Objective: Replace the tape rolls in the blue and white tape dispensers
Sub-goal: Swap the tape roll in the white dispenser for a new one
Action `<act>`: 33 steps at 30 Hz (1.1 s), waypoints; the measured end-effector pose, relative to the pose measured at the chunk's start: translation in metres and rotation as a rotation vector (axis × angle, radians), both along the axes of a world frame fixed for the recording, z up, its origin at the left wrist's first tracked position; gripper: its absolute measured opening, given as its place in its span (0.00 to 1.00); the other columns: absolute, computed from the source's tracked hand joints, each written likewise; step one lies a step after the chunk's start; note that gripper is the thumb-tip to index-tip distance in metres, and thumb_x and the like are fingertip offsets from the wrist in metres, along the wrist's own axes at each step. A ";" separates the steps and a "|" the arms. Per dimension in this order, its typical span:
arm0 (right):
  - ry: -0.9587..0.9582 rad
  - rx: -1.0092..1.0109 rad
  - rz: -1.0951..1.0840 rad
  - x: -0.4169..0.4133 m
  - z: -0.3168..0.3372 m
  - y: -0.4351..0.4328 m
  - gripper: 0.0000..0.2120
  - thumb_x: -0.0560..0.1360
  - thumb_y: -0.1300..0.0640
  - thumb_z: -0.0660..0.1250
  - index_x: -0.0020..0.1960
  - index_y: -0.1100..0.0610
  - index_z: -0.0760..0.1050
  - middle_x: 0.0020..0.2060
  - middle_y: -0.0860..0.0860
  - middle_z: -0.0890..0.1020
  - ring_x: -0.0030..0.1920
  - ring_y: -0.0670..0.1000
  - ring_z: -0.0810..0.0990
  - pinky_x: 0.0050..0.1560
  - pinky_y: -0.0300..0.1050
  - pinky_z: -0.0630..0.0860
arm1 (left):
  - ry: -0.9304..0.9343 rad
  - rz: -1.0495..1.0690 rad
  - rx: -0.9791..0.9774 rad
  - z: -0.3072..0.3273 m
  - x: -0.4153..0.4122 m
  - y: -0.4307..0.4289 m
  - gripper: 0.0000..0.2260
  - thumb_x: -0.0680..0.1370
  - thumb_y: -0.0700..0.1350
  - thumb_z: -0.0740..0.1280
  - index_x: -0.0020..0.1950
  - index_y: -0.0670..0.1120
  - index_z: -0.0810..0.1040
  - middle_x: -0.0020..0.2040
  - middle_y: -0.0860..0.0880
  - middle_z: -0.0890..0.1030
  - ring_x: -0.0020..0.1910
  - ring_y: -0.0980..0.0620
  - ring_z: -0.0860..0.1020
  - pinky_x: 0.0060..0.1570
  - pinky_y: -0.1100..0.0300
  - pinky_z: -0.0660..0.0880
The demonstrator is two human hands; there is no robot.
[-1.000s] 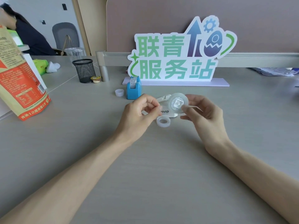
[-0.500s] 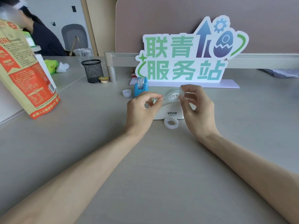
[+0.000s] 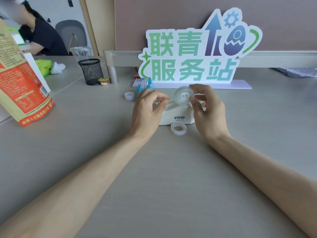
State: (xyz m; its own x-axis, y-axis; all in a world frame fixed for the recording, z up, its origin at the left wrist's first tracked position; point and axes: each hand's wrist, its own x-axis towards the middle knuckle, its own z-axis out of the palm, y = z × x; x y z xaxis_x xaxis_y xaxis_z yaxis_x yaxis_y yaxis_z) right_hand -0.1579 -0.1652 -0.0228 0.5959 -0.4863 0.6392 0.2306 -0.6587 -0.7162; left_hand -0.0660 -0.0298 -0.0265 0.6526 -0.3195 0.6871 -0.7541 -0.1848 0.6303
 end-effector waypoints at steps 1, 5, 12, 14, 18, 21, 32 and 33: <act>-0.001 0.006 0.001 0.000 0.000 0.000 0.09 0.78 0.65 0.63 0.57 0.56 0.75 0.55 0.48 0.81 0.47 0.39 0.78 0.42 0.25 0.69 | -0.002 0.002 0.007 0.000 0.001 0.000 0.02 0.75 0.39 0.69 0.44 0.44 0.81 0.43 0.54 0.78 0.41 0.66 0.70 0.44 0.75 0.65; 0.006 0.019 -0.001 0.000 0.000 0.000 0.09 0.78 0.65 0.64 0.56 0.55 0.75 0.54 0.47 0.81 0.47 0.39 0.78 0.42 0.25 0.69 | -0.024 0.021 0.026 0.000 0.000 0.000 0.02 0.75 0.42 0.69 0.44 0.45 0.81 0.42 0.55 0.78 0.43 0.61 0.71 0.44 0.70 0.67; 0.069 0.063 0.000 0.004 -0.003 -0.006 0.10 0.77 0.64 0.65 0.54 0.53 0.78 0.50 0.50 0.83 0.47 0.46 0.81 0.40 0.28 0.70 | -0.175 0.131 0.090 -0.003 -0.001 -0.001 0.03 0.74 0.44 0.69 0.43 0.49 0.83 0.39 0.54 0.81 0.44 0.48 0.73 0.45 0.59 0.69; 0.074 0.070 -0.001 0.004 -0.003 -0.005 0.10 0.76 0.64 0.65 0.54 0.52 0.78 0.49 0.50 0.83 0.48 0.46 0.81 0.40 0.29 0.70 | -0.237 0.178 0.104 -0.003 -0.001 -0.002 0.03 0.74 0.44 0.70 0.42 0.49 0.83 0.38 0.54 0.82 0.42 0.48 0.72 0.46 0.64 0.63; 0.091 0.048 -0.004 0.002 -0.002 -0.004 0.12 0.75 0.64 0.64 0.54 0.50 0.79 0.52 0.48 0.82 0.52 0.44 0.80 0.47 0.30 0.71 | -0.246 0.190 0.107 -0.004 0.001 -0.003 0.03 0.74 0.44 0.69 0.42 0.49 0.83 0.38 0.54 0.81 0.43 0.49 0.71 0.46 0.64 0.62; 0.090 -0.005 -0.014 0.001 -0.001 -0.002 0.16 0.74 0.64 0.63 0.59 0.52 0.78 0.57 0.47 0.80 0.55 0.45 0.78 0.51 0.31 0.71 | -0.231 0.184 0.110 -0.003 0.001 -0.002 0.03 0.75 0.43 0.68 0.43 0.49 0.82 0.39 0.54 0.81 0.43 0.51 0.70 0.46 0.62 0.65; 0.039 -0.152 0.025 0.004 -0.007 -0.003 0.17 0.78 0.68 0.60 0.60 0.56 0.80 0.56 0.49 0.82 0.53 0.35 0.76 0.52 0.25 0.69 | -0.201 0.164 0.154 -0.005 0.000 -0.004 0.03 0.75 0.45 0.68 0.43 0.50 0.81 0.38 0.56 0.82 0.44 0.49 0.71 0.47 0.52 0.70; 0.035 -0.140 0.025 0.004 -0.007 -0.003 0.17 0.78 0.68 0.60 0.60 0.56 0.80 0.55 0.50 0.82 0.52 0.39 0.77 0.52 0.28 0.71 | -0.199 0.169 0.154 -0.005 0.000 -0.004 0.03 0.75 0.45 0.67 0.43 0.50 0.81 0.38 0.56 0.82 0.44 0.49 0.71 0.47 0.51 0.70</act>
State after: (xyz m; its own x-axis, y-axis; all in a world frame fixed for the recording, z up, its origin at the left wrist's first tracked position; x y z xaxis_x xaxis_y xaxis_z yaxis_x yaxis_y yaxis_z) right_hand -0.1539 -0.1684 -0.0300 0.6301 -0.3784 0.6781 0.2248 -0.7470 -0.6257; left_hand -0.0663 -0.0333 -0.0314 0.5631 -0.3277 0.7586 -0.8101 -0.4002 0.4284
